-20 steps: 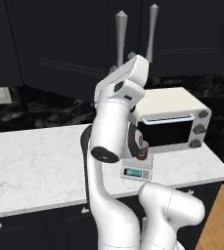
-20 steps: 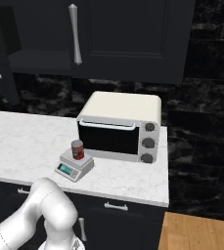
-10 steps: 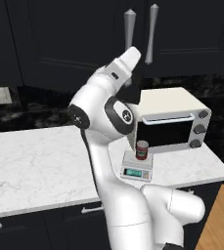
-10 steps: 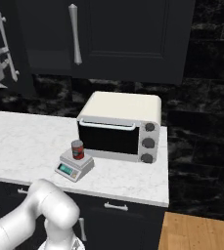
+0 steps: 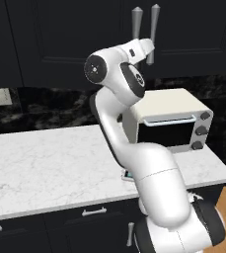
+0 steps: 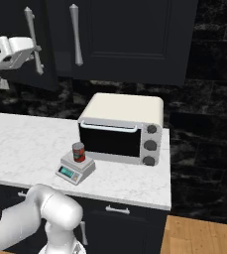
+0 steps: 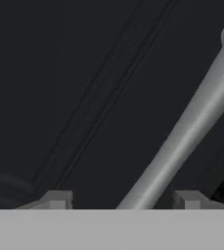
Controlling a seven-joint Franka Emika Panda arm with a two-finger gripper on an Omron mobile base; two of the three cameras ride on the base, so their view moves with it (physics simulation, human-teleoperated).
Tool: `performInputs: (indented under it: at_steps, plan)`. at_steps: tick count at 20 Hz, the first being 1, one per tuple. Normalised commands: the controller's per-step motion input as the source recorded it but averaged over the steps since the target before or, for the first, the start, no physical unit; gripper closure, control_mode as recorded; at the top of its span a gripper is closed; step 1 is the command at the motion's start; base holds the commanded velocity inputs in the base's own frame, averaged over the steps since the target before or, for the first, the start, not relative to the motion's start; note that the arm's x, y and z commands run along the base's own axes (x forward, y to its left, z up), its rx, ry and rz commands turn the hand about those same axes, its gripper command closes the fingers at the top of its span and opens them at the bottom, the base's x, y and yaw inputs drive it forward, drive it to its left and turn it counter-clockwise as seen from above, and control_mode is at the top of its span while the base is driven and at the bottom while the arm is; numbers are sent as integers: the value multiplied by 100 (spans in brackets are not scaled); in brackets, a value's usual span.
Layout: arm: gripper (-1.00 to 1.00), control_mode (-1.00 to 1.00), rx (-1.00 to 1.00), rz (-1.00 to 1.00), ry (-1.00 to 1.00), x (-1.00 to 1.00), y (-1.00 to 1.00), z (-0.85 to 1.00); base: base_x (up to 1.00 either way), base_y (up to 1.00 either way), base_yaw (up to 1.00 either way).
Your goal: Pick the canned food and place it on the digital scale for weighing, and close the cabinet.
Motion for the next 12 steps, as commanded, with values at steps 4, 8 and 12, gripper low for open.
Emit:
performInputs:
  at_steps: [4, 8, 12]
  plan:
    - [-100, -100, 18, 18, -23, 95, -19, -96, 0, 0, 0]
    - [-100, -100, 7, 16, -26, 100, -26, -98, 0, 0, 0]
    - [-100, -100, 10, 13, -10, 100, -38, -59, 0, 0, 0]
